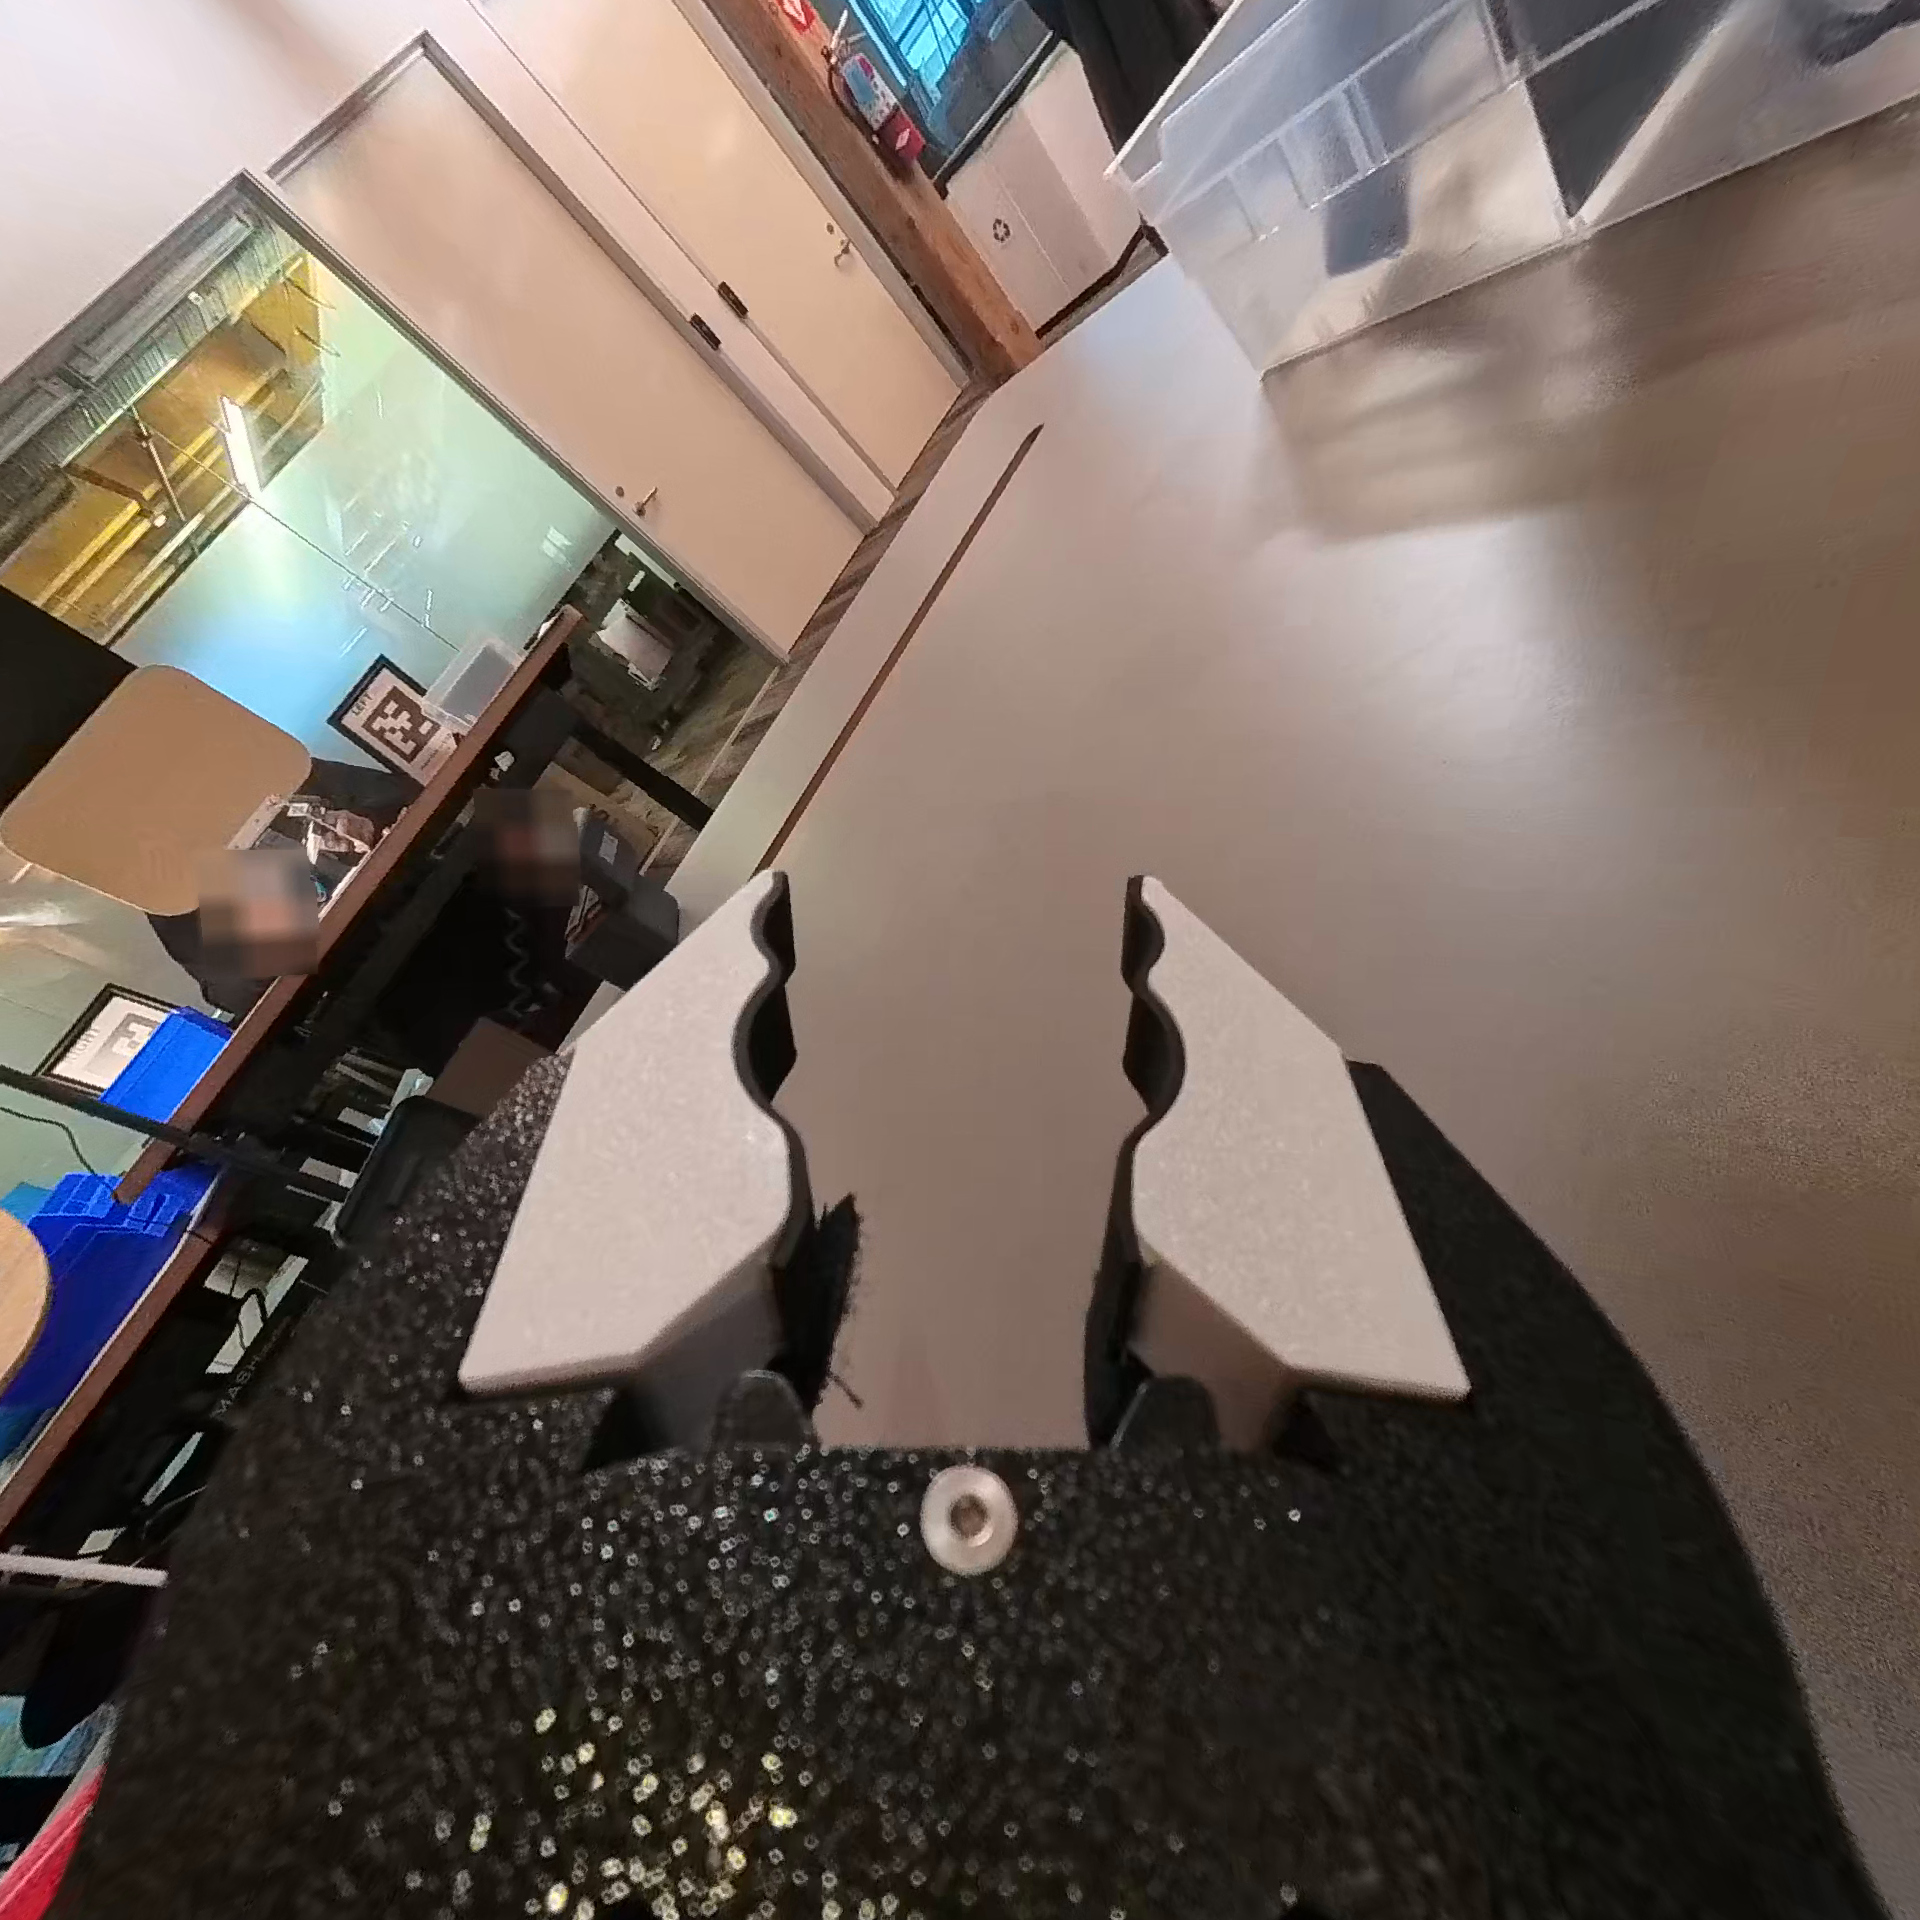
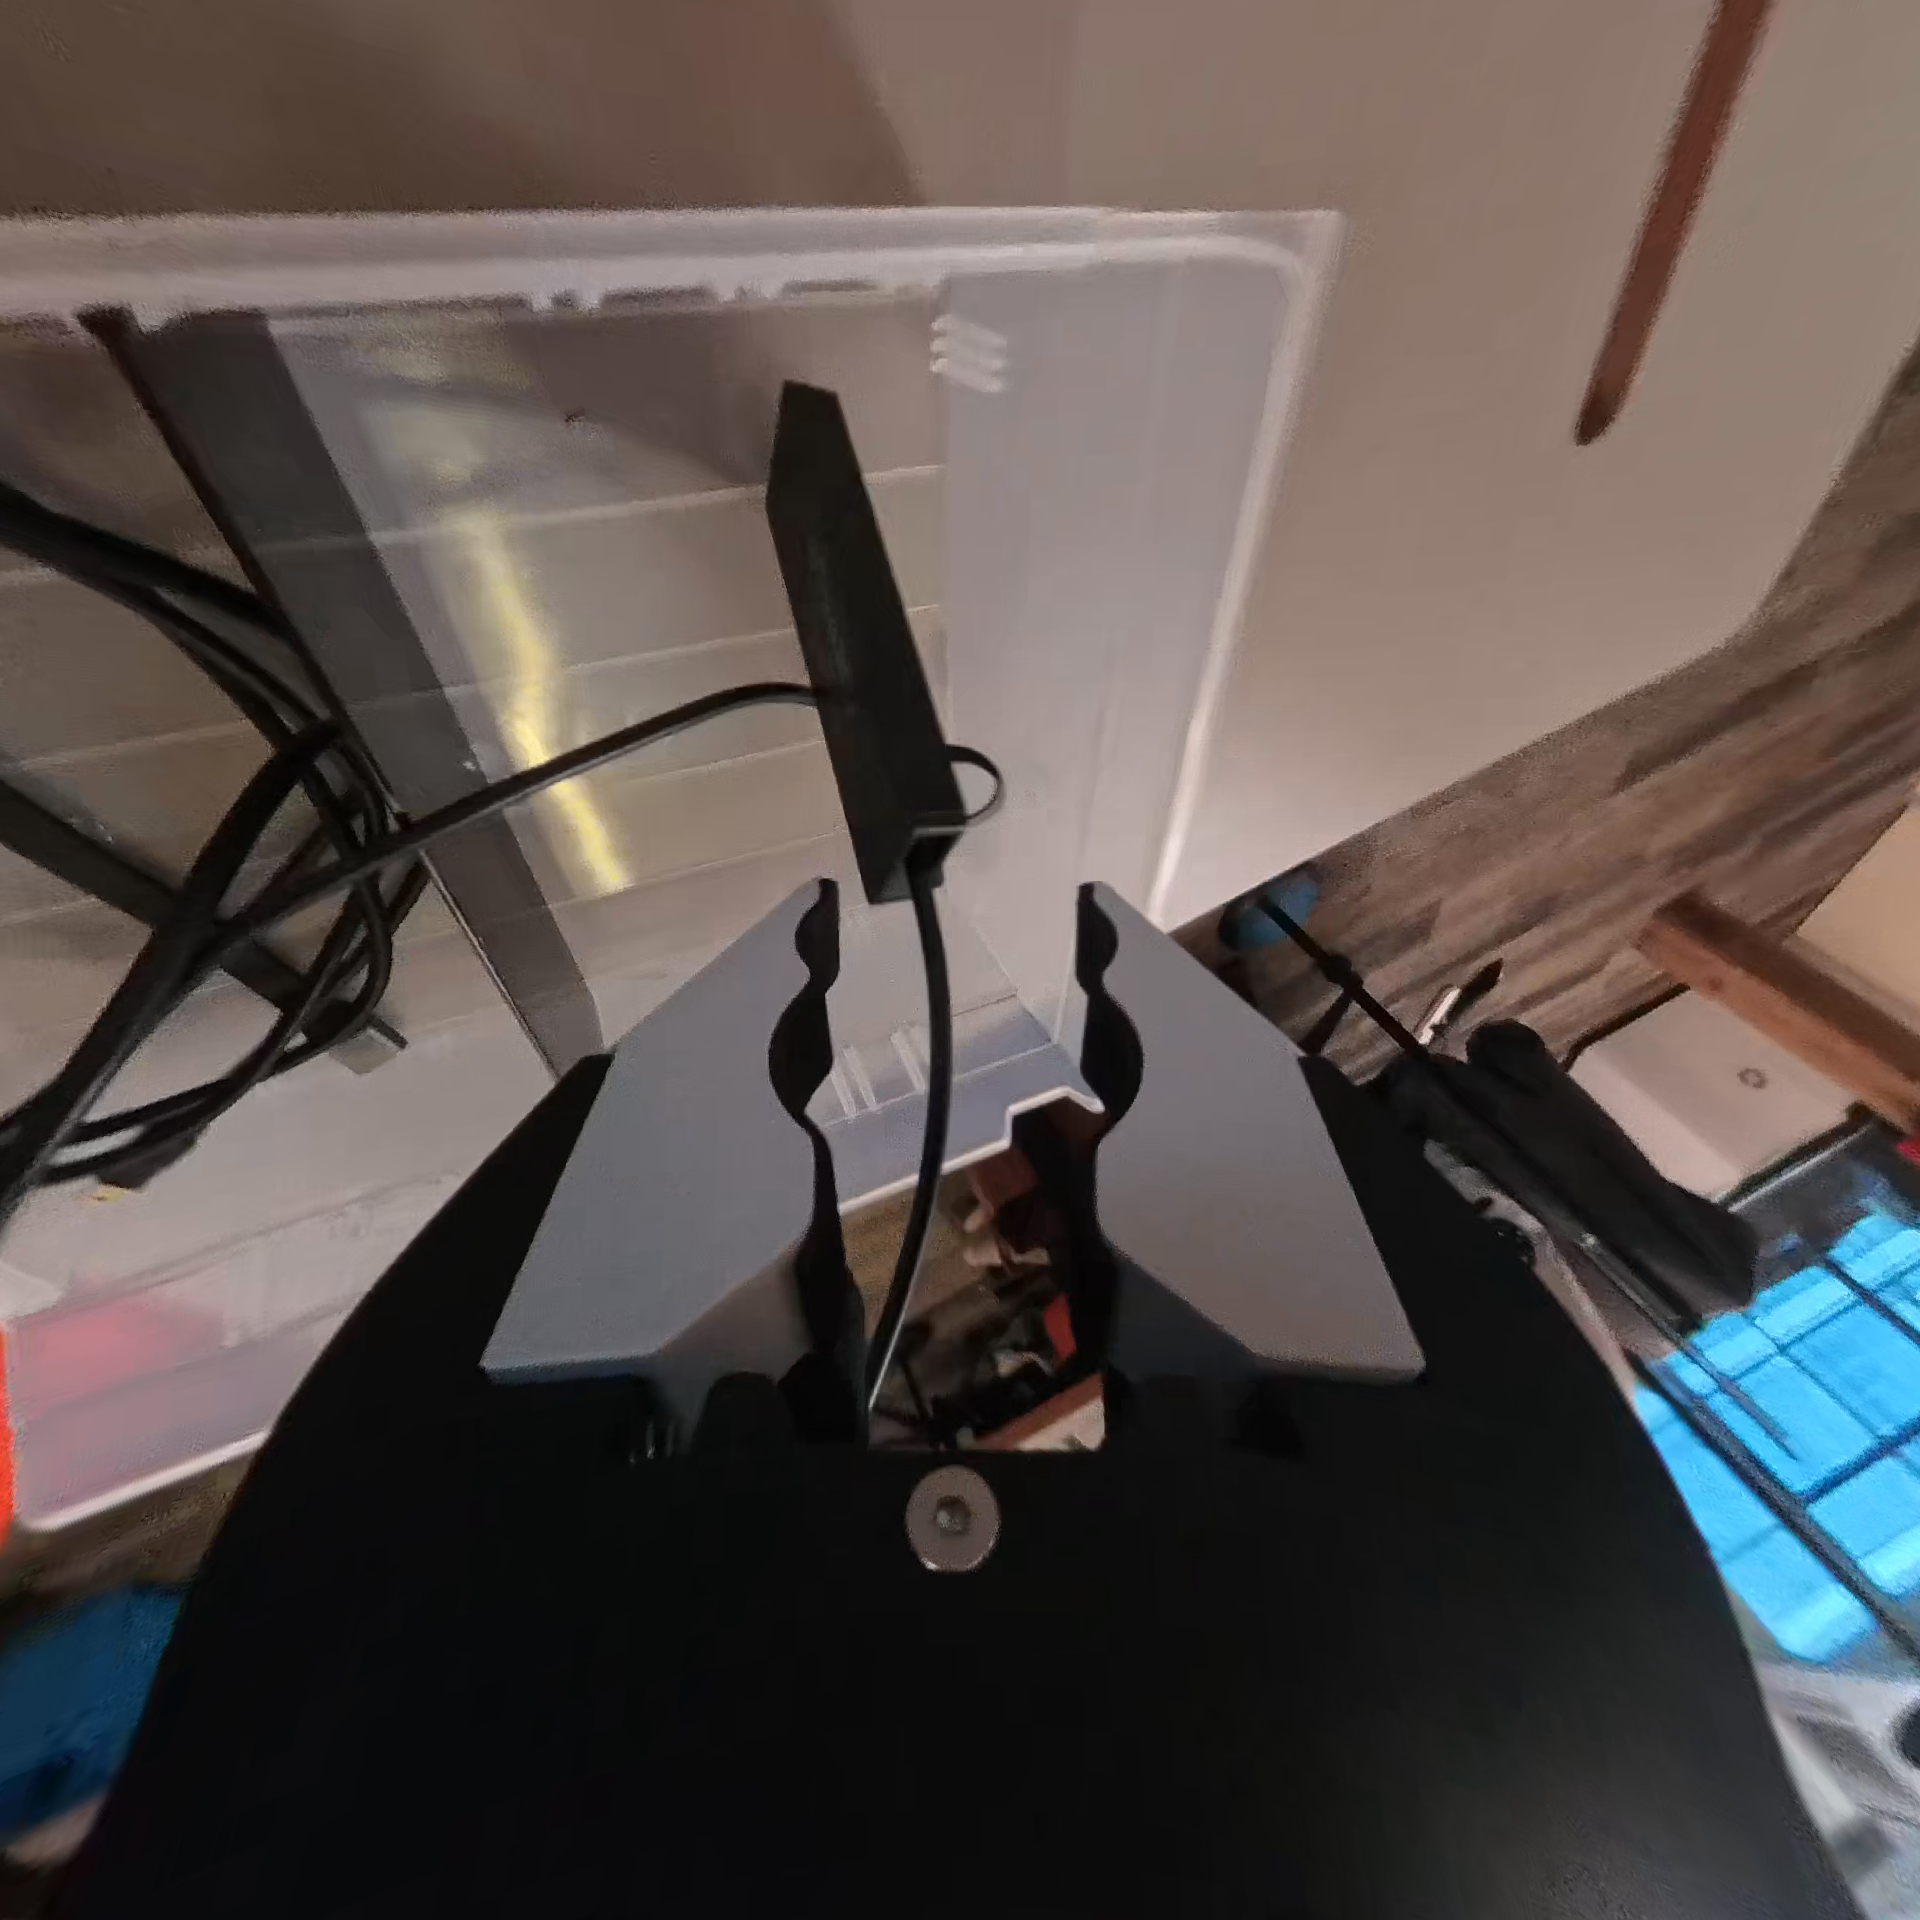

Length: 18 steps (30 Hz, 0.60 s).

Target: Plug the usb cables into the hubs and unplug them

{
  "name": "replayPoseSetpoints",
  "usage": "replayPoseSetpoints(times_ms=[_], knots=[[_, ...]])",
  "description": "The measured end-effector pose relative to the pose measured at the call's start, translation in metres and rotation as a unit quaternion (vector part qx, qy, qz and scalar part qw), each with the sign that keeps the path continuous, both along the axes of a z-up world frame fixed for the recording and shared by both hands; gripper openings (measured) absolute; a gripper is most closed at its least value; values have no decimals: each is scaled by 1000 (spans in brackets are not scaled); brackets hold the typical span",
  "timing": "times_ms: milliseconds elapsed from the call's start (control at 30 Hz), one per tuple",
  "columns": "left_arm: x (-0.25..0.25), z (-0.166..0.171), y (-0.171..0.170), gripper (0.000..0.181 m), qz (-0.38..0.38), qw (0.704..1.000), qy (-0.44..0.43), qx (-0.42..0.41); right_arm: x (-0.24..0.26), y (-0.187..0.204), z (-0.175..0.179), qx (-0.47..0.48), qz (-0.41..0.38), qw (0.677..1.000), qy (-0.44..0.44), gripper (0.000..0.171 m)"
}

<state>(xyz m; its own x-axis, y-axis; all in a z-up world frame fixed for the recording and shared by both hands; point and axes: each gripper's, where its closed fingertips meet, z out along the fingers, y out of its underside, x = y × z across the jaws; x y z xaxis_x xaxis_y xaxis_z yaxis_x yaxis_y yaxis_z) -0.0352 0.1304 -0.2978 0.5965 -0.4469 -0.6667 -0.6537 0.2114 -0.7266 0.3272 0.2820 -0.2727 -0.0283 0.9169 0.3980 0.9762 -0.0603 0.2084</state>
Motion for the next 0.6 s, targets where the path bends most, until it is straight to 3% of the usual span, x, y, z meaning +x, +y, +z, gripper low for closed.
replayPoseSetpoints(times_ms=[167, 333, 433, 500, 600], knots=[[0, 0, 1, 62, -3, 1000, -18, -5, -6, 5, 69, 97, -57, 989, 98, 53], [2, 0, 2, 61, -5, 1000, -24, -7, -4, -15, 153, 278, -85, 943, 162, 53], [-2, 2, 6, 60, 8, 999, -36, -8, -54, -59, 178, 349, -77, 893, 275, 53], [-5, 3, 6, 59, 9, 998, -56, -13, -122, -107, 176, 333, -39, 848, 412, 53], [-16, 5, 9, 58, 17, 995, -91, -24, -227, -181, 165, 280, 70, 744, 603, 49]])
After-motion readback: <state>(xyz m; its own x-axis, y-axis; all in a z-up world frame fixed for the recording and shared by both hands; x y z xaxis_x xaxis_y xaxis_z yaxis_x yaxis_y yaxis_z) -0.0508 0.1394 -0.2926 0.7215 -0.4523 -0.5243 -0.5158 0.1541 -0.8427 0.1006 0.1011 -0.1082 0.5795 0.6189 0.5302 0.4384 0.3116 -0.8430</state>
